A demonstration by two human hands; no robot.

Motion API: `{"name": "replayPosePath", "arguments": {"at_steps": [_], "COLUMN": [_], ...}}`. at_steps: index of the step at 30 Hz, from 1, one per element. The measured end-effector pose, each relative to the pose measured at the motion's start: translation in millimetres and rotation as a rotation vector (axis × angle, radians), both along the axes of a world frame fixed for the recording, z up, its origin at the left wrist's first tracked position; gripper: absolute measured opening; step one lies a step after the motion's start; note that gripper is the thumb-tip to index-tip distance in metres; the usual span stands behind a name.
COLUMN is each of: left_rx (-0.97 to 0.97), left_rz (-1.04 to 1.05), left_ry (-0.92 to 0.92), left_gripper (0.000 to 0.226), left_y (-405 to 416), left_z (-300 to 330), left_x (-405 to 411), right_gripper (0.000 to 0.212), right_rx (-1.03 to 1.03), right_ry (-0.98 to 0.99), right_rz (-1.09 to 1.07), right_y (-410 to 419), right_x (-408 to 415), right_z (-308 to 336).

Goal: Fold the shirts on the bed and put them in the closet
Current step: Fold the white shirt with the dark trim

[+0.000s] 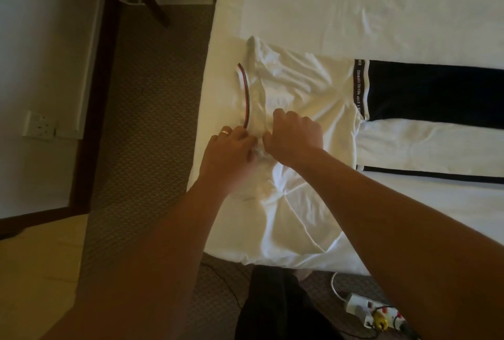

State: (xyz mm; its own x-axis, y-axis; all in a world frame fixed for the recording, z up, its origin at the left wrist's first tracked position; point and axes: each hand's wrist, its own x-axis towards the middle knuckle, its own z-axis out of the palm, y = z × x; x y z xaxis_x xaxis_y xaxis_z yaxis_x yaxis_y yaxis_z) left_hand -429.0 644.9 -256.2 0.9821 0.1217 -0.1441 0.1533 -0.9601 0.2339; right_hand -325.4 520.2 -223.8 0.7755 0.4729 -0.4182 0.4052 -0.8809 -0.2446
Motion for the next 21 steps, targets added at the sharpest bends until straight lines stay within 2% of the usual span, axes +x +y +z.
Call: {"name": "replayPosePath", "arguments": {"at_steps": [3, 6, 8, 10, 12, 15, 18, 21], "left_rx": [-0.050, -0.227, -0.297, -0.283, -0.293, -0.384, -0.389, -0.481], "left_rz": [0.030, 0.132, 0.201, 0.247, 0.334, 0.541, 0.617, 0.746], "left_ry": [0.044, 0.240, 0.411, 0.481, 0.374, 0.115, 0.195, 0.235], "left_gripper": [0.020, 0.016, 0.018, 0.025, 0.029, 0.029, 0.035, 0.038], "left_y": [8, 10, 14, 19, 29, 38, 32, 23], "left_z": [4, 21, 33, 40, 41, 39, 36, 27], "left_x": [10, 35, 60, 84, 104, 134, 156, 161], "right_gripper": [0.009, 0.011, 0.017, 0.033, 0.037, 0.029, 0.022, 0.019], "right_rx": [0.043, 0.035, 0.016, 0.051, 0.175, 0.335, 0.312, 0.214], "right_ry": [-0.028, 0.020, 0.126, 0.208, 0.221, 0.070, 0.041, 0.205], "right_rz": [0.072, 0.200, 0.194, 0.128, -0.004, -0.257, -0.344, -0.304], "right_y": [-2, -9, -13, -15, -16, -23, -29, -27], "right_x": [0, 3, 12, 25, 40, 68, 94, 104], "right_z": [3, 7, 6, 5, 3, -2, -10, -15]}}
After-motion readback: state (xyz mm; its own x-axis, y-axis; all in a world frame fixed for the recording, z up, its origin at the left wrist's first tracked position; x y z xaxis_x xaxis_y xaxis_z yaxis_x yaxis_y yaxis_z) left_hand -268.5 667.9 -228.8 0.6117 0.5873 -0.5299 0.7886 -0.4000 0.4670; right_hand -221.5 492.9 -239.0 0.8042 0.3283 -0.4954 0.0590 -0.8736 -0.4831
